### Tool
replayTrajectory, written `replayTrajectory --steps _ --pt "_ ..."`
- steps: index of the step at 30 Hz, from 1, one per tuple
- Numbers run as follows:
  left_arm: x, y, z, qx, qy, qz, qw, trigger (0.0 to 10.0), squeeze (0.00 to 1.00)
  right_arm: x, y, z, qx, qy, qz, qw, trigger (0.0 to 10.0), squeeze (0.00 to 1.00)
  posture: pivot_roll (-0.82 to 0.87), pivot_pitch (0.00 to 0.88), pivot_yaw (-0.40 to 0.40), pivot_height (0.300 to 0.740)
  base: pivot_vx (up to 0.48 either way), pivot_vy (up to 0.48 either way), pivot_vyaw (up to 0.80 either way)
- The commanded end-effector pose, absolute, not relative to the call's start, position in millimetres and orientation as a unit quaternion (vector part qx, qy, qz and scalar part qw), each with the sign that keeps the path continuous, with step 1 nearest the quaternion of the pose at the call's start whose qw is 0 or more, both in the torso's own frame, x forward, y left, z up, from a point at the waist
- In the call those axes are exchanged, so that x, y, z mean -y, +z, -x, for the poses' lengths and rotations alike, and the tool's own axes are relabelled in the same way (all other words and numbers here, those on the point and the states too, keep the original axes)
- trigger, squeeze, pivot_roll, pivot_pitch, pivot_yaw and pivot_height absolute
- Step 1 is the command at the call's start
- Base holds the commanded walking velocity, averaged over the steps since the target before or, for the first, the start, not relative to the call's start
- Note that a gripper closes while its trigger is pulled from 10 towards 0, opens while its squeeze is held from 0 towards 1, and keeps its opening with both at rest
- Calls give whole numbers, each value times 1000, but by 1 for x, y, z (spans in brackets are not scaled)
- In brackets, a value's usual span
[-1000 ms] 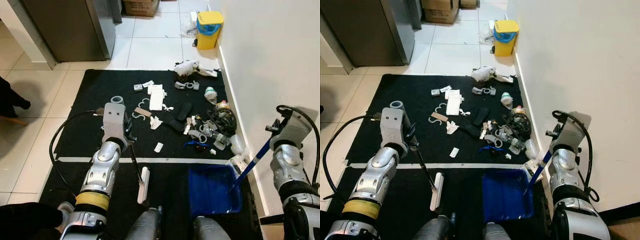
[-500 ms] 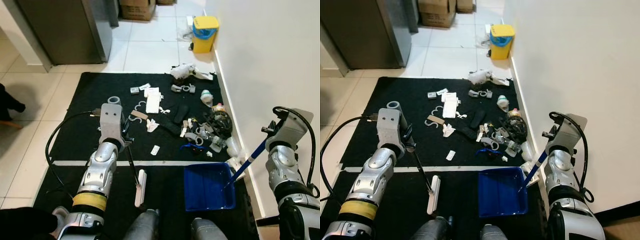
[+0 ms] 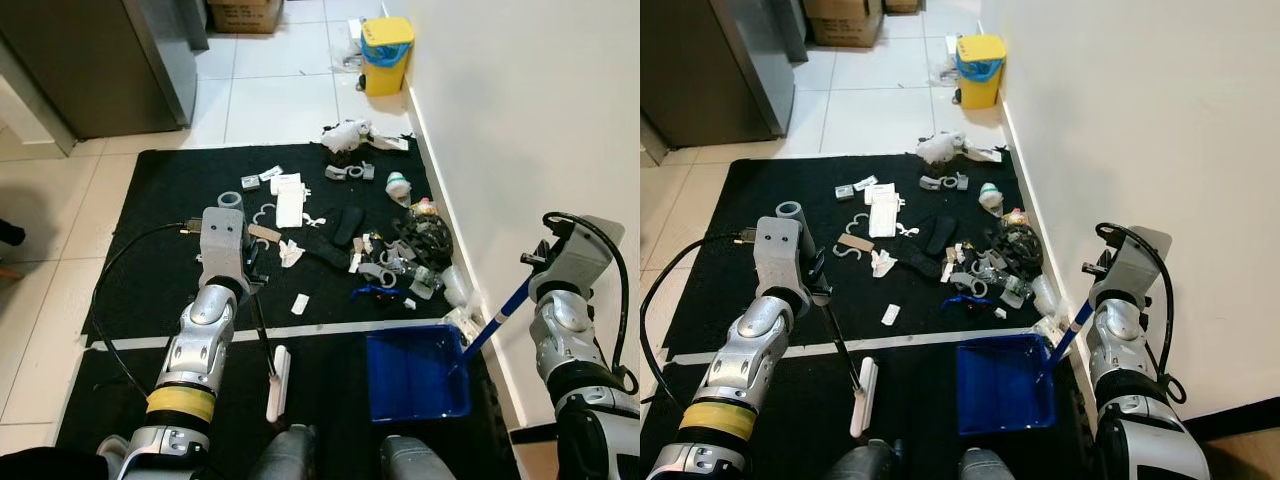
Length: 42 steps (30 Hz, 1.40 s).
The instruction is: Sweep floor
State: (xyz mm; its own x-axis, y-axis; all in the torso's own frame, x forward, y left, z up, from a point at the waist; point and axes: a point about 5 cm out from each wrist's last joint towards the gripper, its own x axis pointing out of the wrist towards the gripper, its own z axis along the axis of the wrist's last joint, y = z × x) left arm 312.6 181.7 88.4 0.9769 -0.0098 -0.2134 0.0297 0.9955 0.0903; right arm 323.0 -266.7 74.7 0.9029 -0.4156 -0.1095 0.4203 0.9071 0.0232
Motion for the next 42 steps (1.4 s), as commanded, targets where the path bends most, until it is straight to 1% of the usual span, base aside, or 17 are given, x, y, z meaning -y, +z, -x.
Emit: replayTrajectory --steps 1,22,25,31,42 --pt "-182 88 -310 -109 -9 -50 993 10000 0 268 76 -323 -46 -220 -27 974 10000 0 16 90 1 740 349 0 0" --pt "-181 87 -311 -112 -11 -52 992 10000 0 269 75 -322 -49 -222 -28 973 10000 0 14 98 4 740 321 0 0" --pt "-181 86 -312 -117 -7 -68 991 10000 0 270 75 -321 -50 -223 -30 973 10000 0 12 101 7 740 0 0 0" --pt "-179 87 -314 -114 -7 -61 992 10000 0 270 74 -321 -51 -224 -31 973 10000 0 11 106 6 740 0 0 0" --pt "-178 89 -317 -111 -10 -74 991 10000 0 270 73 -321 -52 -225 -34 972 10000 0 15 108 2 740 0 0 0"
